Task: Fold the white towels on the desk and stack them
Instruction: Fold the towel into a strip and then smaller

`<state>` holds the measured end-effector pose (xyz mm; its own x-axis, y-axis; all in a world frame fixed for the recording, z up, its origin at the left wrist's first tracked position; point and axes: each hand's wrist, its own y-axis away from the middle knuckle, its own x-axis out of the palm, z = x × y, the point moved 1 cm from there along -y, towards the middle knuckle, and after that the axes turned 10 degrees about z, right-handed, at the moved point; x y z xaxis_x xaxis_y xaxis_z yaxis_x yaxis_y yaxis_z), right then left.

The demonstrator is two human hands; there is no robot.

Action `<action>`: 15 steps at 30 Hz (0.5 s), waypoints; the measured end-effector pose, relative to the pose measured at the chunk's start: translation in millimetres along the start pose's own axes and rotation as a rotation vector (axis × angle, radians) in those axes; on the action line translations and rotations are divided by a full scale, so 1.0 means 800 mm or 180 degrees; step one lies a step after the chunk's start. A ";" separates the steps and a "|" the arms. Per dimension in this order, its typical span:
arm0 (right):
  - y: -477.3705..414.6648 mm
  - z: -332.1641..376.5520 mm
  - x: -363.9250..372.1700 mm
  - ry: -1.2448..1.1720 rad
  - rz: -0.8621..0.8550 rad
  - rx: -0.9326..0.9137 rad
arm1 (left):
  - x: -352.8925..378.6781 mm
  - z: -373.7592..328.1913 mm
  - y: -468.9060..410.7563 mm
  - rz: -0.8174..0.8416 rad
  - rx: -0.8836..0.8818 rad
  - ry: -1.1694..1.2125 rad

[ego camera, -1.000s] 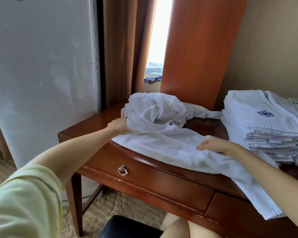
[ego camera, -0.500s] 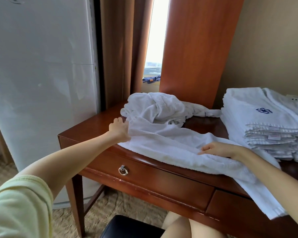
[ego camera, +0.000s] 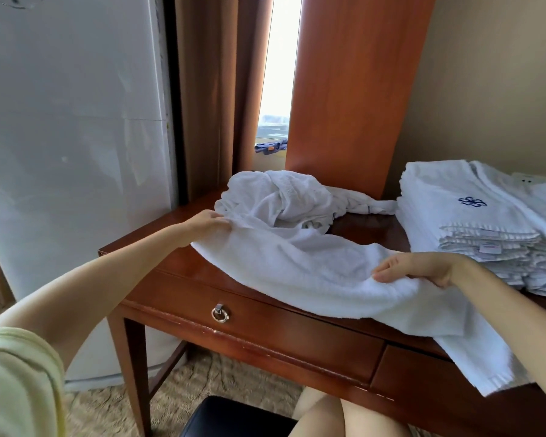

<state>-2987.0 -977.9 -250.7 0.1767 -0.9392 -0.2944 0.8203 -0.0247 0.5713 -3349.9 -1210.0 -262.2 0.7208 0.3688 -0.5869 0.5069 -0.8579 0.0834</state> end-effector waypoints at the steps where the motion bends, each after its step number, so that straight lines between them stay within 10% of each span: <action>1: -0.001 -0.001 0.000 0.0055 -0.0077 0.0058 | 0.002 0.004 -0.003 0.0014 -0.0120 -0.0418; 9: -0.024 -0.012 -0.006 0.0654 -0.1569 0.0145 | 0.036 0.023 -0.024 -0.0719 -0.0174 -0.0678; 15: -0.032 -0.036 -0.006 0.1051 -0.1418 0.0670 | 0.066 0.034 -0.022 -0.1083 -0.0380 -0.1896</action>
<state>-2993.3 -963.1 -286.3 0.0276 -0.6673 -0.7443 0.7348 -0.4912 0.4677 -3333.6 -1185.0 -316.6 0.1478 0.3219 -0.9352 0.7318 -0.6716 -0.1155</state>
